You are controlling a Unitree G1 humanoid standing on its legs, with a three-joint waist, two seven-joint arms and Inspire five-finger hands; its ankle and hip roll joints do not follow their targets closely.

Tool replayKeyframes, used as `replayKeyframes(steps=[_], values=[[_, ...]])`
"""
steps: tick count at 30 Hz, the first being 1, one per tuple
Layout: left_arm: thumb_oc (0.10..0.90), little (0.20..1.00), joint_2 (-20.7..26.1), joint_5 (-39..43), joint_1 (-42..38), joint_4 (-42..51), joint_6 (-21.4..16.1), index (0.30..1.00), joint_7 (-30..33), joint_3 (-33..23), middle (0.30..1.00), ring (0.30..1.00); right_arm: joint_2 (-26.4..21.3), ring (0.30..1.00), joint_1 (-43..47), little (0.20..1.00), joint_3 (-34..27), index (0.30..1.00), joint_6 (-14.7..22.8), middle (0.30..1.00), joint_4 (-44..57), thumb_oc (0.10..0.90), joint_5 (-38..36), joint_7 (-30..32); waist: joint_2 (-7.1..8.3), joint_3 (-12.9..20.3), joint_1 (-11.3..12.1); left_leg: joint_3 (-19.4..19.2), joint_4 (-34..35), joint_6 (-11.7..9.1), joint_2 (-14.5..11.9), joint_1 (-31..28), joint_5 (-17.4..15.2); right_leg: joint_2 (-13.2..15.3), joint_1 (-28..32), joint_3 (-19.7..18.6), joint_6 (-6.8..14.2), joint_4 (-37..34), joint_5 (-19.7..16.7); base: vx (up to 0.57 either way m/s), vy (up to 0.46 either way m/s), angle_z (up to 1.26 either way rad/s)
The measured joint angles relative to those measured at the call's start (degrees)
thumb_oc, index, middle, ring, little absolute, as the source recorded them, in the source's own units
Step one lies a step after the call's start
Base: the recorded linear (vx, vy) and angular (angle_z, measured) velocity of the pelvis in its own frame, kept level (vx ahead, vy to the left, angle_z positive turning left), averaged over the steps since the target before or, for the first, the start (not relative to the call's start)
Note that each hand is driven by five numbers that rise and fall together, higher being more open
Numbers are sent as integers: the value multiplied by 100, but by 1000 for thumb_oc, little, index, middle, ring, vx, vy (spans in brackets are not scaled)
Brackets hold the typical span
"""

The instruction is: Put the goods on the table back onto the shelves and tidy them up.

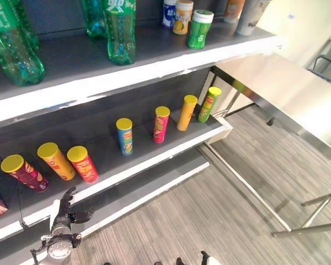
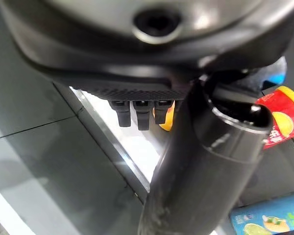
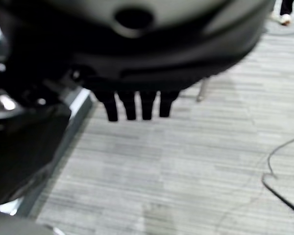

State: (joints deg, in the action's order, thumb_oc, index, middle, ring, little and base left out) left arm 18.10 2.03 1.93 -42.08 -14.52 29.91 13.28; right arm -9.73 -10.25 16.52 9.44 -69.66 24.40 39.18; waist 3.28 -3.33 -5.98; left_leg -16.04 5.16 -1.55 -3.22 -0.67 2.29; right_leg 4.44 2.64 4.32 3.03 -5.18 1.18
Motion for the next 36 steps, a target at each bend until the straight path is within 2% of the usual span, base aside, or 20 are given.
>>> replayKeyframes(steps=[4, 14, 22, 31, 36], values=[[800, 900, 17, -3, -38, -2, 0, 900, 82, -1, 900, 900, -49, 900, -28, 900, 2, 900, 5, 900, 41, 800, -1, 6, -29, -63, -104, -30, 0, 0, -5, 30, 0, -4, -41, -18, 1, -1, -1, 7, -3, -3], [800, 900, 31, -5, -304, -67, -13, 900, 211, 6, 900, 900, -60, 900, -22, 900, 11, 900, 16, 900, 92, 800, -1, 95, 20, -280, -114, -139, -2, 0, -18, 125, 0, -15, -200, -151, 2, 1, -35, -9, -8, -7], [800, 900, 119, -40, -504, -66, -46, 900, 507, 12, 900, 900, -260, 900, 111, 900, 197, 900, 63, 900, 277, 800, 0, 184, -106, -532, -112, -317, -2, 0, -30, 326, 3, -22, -505, -334, 38, 1, -137, -20, -6, -12], [800, 900, 508, -38, -804, -272, -55, 900, 631, -49, 900, 900, -259, 900, 166, 900, 244, 900, 135, 900, 310, 800, 1, 281, 43, -617, -112, -399, -3, 1, -30, 399, 4, -23, -621, -429, 46, 2, -158, 3, -6, -5], [800, 900, 530, -36, -968, -412, -47, 900, 691, -39, 900, 900, -256, 900, 170, 900, 344, 900, 154, 900, 311, 800, 6, 354, 101, -649, -115, -413, -2, 2, -30, 398, 3, -23, -630, -453, 46, 2, -160, 6, -3, -2]])
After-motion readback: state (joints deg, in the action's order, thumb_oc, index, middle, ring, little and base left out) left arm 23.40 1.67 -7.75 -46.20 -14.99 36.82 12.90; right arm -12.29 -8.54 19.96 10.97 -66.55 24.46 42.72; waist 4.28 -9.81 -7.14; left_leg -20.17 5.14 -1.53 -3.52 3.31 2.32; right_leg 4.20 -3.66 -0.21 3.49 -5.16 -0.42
